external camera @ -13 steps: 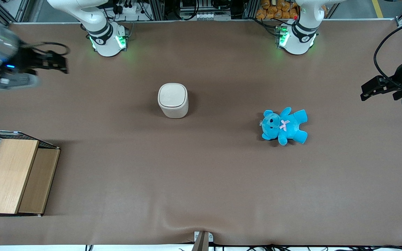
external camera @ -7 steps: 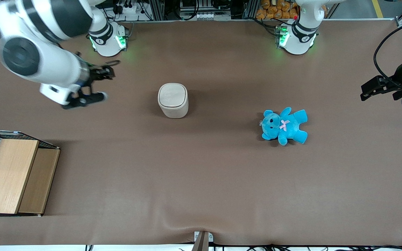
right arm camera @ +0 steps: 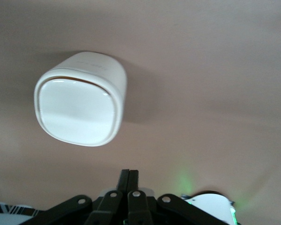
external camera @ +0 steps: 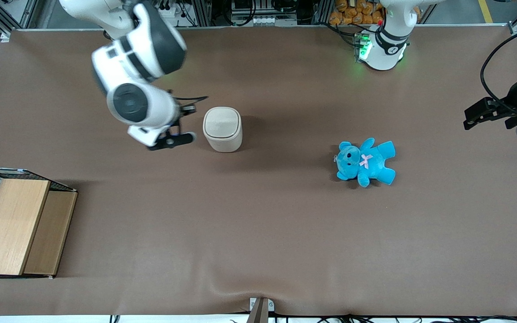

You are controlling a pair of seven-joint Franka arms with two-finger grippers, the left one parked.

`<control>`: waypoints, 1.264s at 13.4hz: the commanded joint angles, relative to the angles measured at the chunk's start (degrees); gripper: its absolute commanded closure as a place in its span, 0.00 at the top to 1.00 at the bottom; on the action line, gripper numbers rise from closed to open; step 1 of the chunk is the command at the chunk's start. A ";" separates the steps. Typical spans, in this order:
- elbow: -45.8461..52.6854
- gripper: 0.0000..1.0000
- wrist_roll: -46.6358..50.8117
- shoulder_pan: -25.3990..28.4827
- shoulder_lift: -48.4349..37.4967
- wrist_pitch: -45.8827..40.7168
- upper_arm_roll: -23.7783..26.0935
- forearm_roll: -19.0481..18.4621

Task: Open trash can with right arm
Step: 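Lower the right gripper onto the lid edge and grip it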

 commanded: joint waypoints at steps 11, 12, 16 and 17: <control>-0.75 0.00 4.73 3.72 8.74 5.98 -0.64 0.79; -1.27 0.00 4.73 3.72 9.00 6.33 -0.64 1.05; -4.26 0.00 6.03 4.77 9.01 9.93 -0.64 4.13; -4.44 0.00 7.61 5.47 9.01 10.46 -0.64 4.13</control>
